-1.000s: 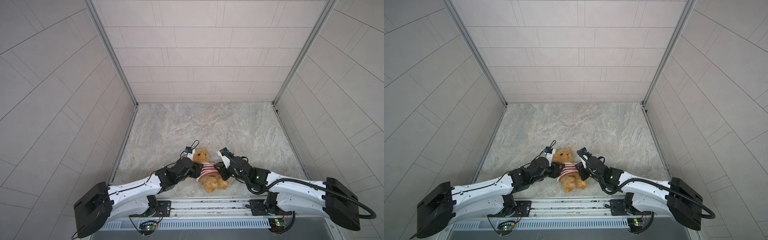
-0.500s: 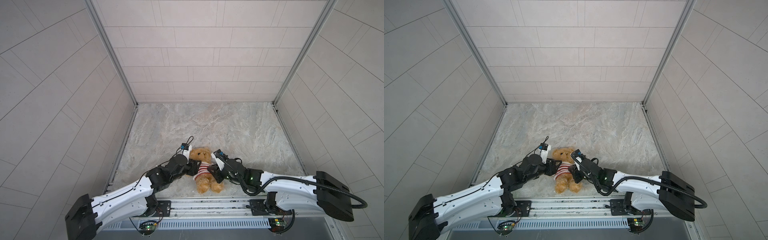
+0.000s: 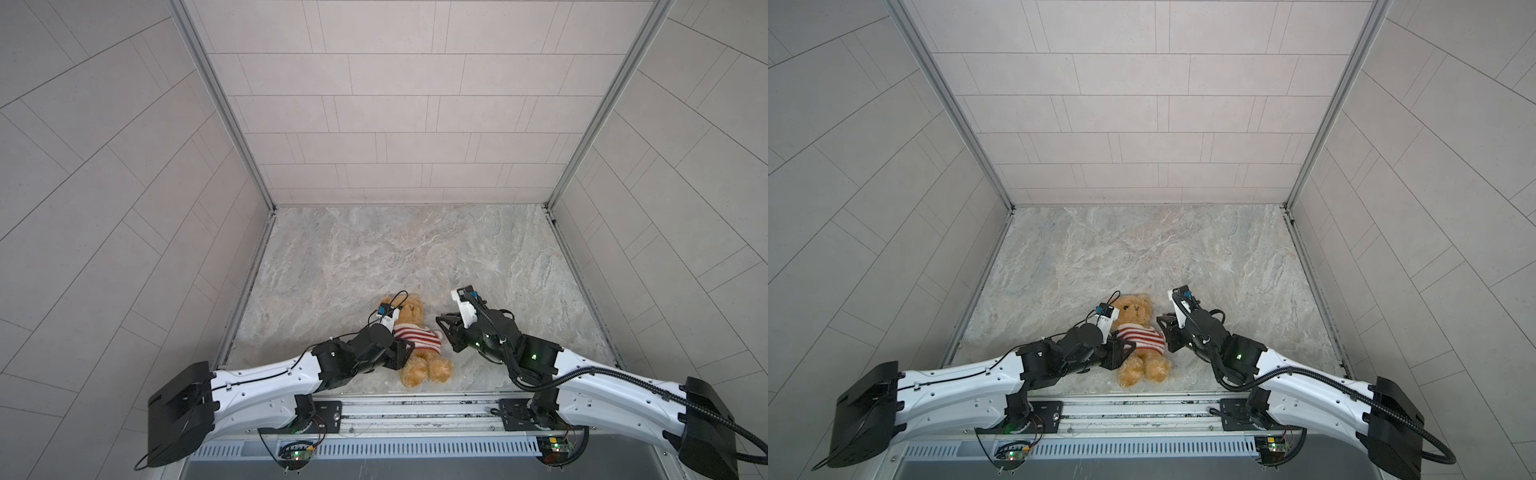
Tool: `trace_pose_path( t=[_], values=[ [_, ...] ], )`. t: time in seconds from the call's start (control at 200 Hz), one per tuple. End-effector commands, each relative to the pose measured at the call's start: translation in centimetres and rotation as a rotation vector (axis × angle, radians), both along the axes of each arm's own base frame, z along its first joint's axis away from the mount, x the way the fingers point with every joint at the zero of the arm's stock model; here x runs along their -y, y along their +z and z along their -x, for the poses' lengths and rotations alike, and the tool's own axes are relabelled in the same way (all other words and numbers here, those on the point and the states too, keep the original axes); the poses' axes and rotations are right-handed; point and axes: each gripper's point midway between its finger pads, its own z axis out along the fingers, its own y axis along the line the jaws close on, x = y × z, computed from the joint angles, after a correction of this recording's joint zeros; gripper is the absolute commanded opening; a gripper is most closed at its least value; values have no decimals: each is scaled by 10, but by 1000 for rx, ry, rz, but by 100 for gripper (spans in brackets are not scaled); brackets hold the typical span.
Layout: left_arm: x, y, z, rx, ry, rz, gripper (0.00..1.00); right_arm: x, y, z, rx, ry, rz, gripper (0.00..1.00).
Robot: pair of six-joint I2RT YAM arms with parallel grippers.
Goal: Dress the teddy bear
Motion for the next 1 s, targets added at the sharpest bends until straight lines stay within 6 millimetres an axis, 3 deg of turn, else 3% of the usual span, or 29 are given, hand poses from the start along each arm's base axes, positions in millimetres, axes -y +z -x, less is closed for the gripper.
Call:
trace_pose_path(
  t=[0.0, 0.135, 0.29, 0.491, 0.601, 0.651, 0.756, 0.841, 0.911, 0.996],
  values=[
    [-13, -12, -4, 11, 28, -32, 55, 16, -32, 3, -47, -16, 109, 24],
    [-29, -15, -14, 11, 51, -20, 55, -4, -46, 9, -102, 60, 125, 23],
    [-45, -17, -26, 8, 67, -30, 55, -31, -44, 16, -109, 119, 100, 23],
    [-53, -17, -34, 15, 76, -47, 55, -67, -44, 27, -132, 192, 53, 23],
    [-52, -5, -35, 33, 70, -29, 56, -81, -38, 30, -125, 220, 28, 23],
    [-51, 3, -34, 44, 68, -14, 59, -86, -35, 32, -122, 236, 20, 23],
    [-50, 23, -34, 75, 75, 45, 77, -99, -31, 36, -123, 264, -10, 23],
    [-49, 32, -32, 77, 79, 81, 81, -108, -29, 41, -127, 286, -32, 22],
    [-50, 28, -31, 54, 84, 78, 79, -114, -28, 45, -129, 301, -39, 22],
    [-55, 8, -28, 10, 108, 44, 73, -117, -25, 47, -132, 311, -59, 22]
  ],
)
